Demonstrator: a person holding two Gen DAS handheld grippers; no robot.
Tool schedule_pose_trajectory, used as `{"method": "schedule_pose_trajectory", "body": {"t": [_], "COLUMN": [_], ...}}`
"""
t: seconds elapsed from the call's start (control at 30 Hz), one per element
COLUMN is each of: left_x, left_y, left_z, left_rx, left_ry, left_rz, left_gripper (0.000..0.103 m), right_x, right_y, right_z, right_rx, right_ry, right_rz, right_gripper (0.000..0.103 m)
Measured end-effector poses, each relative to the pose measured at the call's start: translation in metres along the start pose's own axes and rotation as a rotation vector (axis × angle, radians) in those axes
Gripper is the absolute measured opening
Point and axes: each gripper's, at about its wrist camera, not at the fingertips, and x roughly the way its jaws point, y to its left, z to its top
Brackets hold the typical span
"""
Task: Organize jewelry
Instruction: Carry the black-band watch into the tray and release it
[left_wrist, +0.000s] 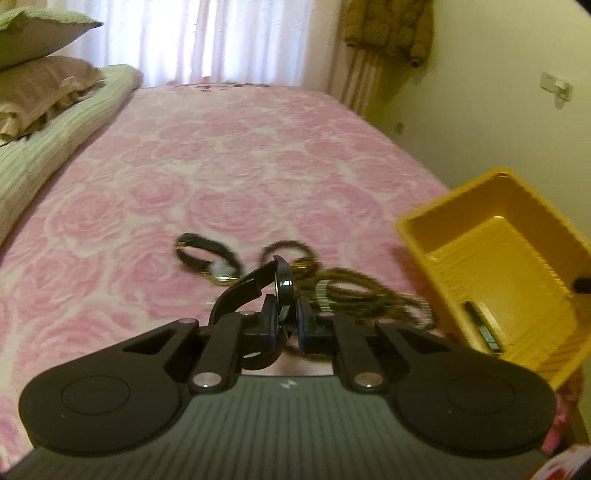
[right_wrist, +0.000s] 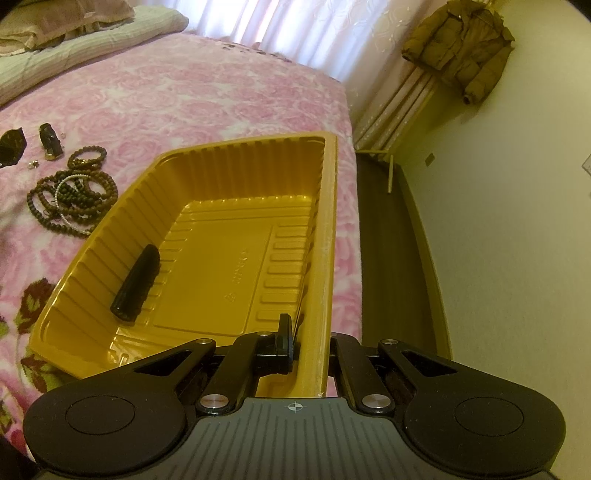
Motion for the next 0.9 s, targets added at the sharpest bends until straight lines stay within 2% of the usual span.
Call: {"method": "schedule_pose_trajectory", "body": {"t": [0.27,0.47,0.67,0.9], "left_x": [-0.005,0.003,0.011,0.019], "left_y": [-0.068,-0.118,-0.149,-0.165], "left_z": [0.003,0.005,0.003,-0.002], "left_rx": [0.029,0.082,0.126,0.162], "left_ry": [0.007,0.024,0.043,0.064], "left_rz": [-0.208,-0.320,-0.376,-0.394], "left_gripper": [0.009,0.009,0.009,0.009], "right_x": [-0.001,0.000,0.001,0.001], "right_y": [0.001,0.001,0.000,0.000], "right_z": [0.000,0.001,0.001,0.001], "right_rx": [0.001,-0.001,-0.003,-0.003], "right_ry": [0.003,0.005,0.004,0.004], "right_rz": [0.001,0.002,0.002,0.002], "right_gripper": [0.004,0.004,0.004,0.004]}}
